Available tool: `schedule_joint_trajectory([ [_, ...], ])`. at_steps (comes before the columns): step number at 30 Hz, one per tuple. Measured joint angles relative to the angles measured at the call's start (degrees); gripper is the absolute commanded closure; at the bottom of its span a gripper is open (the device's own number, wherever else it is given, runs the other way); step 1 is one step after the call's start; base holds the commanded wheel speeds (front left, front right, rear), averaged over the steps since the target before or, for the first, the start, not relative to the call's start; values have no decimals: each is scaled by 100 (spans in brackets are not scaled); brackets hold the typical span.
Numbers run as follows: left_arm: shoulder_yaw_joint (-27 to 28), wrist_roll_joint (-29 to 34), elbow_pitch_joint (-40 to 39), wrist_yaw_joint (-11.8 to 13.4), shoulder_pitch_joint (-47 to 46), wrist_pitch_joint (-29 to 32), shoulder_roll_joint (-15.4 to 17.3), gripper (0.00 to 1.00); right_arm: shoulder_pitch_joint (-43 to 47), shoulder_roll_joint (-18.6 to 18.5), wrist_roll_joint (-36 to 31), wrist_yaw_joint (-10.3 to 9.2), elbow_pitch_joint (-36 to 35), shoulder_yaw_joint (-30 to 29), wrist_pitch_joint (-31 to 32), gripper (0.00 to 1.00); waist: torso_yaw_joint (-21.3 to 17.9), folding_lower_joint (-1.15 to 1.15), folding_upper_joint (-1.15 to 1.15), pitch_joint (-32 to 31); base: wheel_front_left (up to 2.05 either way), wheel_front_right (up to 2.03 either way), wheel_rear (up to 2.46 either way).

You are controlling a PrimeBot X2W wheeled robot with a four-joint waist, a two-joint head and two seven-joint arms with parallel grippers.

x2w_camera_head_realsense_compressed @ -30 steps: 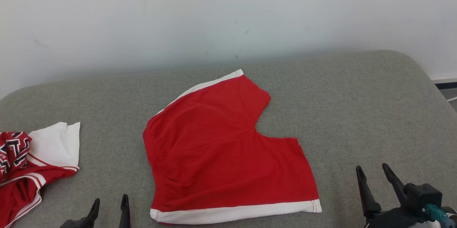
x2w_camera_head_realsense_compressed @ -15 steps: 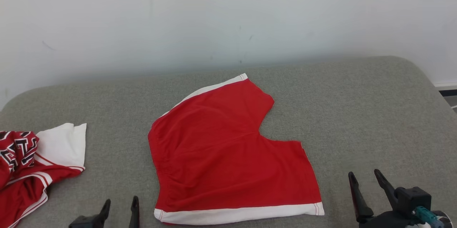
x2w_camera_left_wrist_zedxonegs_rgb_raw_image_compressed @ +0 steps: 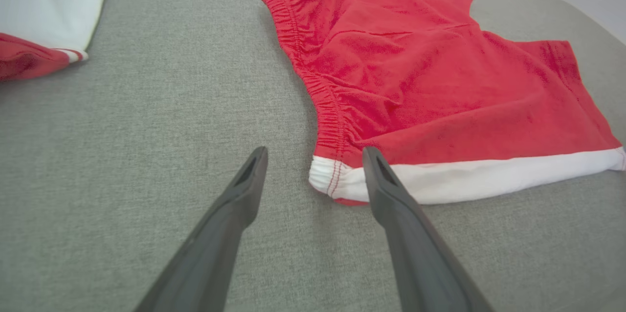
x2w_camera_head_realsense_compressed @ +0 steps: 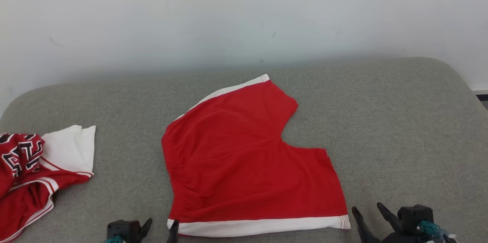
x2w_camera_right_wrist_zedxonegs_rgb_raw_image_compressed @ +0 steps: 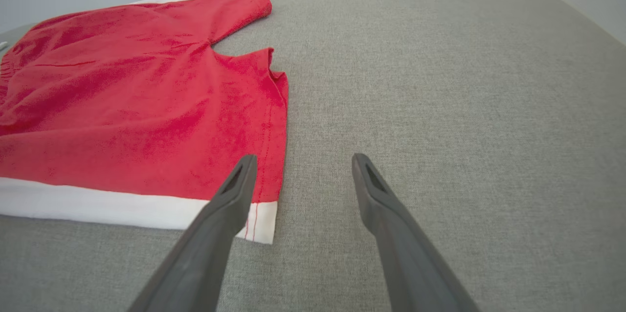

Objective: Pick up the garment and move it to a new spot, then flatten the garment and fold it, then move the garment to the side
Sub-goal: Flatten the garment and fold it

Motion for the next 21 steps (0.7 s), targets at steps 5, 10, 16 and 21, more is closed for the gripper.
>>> schedule_joint_trajectory([
  [5,-98,-30,327,-160,-196,145,-9,0,-36,75,30,120,127,152,253,0,35,0,0,73,0,0,0],
  [10,-121,-70,680,-255,-362,250,-47,0,-160,164,74,205,460,275,481,0,34,0,0,121,0,0,0],
  [16,-156,-75,1061,-311,-662,269,-79,0,-294,328,141,252,717,325,604,0,46,0,0,162,0,0,0],
  [21,-243,-74,1355,-359,-823,283,-93,0,-441,421,140,293,909,392,655,0,52,0,0,231,0,0,0],
])
